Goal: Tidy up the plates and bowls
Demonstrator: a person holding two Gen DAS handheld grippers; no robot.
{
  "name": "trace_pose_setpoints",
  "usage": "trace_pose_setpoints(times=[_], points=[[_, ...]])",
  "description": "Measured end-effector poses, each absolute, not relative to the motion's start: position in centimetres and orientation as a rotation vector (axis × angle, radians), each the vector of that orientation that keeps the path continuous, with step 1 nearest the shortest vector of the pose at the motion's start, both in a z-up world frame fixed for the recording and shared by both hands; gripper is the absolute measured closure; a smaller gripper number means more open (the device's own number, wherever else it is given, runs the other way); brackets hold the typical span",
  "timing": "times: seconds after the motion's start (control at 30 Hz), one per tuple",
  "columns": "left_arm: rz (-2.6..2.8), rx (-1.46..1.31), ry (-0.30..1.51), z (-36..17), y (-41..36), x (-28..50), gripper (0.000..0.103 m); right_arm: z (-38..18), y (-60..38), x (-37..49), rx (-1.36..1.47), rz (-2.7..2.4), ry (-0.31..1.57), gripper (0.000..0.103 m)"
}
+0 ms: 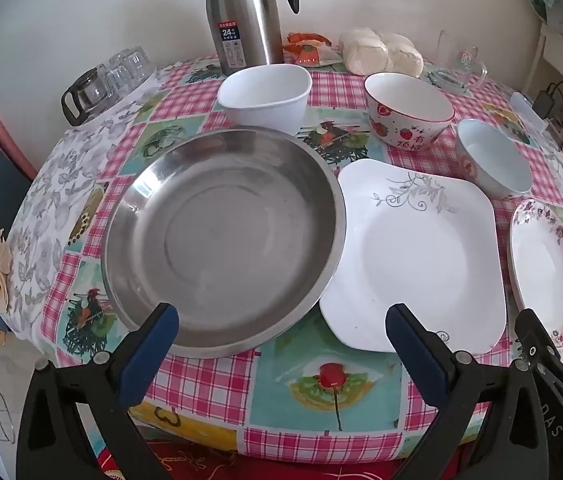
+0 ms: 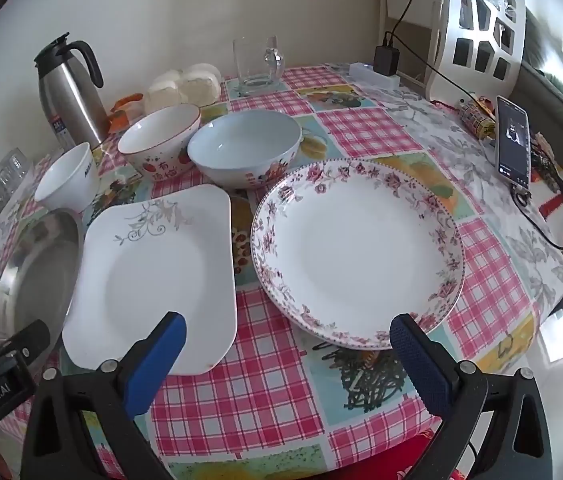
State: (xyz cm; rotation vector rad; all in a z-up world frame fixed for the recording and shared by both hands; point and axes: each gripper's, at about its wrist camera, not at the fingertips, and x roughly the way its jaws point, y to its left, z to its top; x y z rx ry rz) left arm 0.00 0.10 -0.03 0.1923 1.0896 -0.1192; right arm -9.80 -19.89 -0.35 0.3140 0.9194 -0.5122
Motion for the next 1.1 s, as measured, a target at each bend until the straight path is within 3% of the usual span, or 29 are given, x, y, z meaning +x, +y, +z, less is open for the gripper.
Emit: trace_pose_setpoints(times=[1.1], points=[[-0.125, 0.199, 1.088, -0.5, -0.2, 0.1, 0.0, -0.2, -19.4, -9.6, 0.299, -0.483, 0.927, 0.0]])
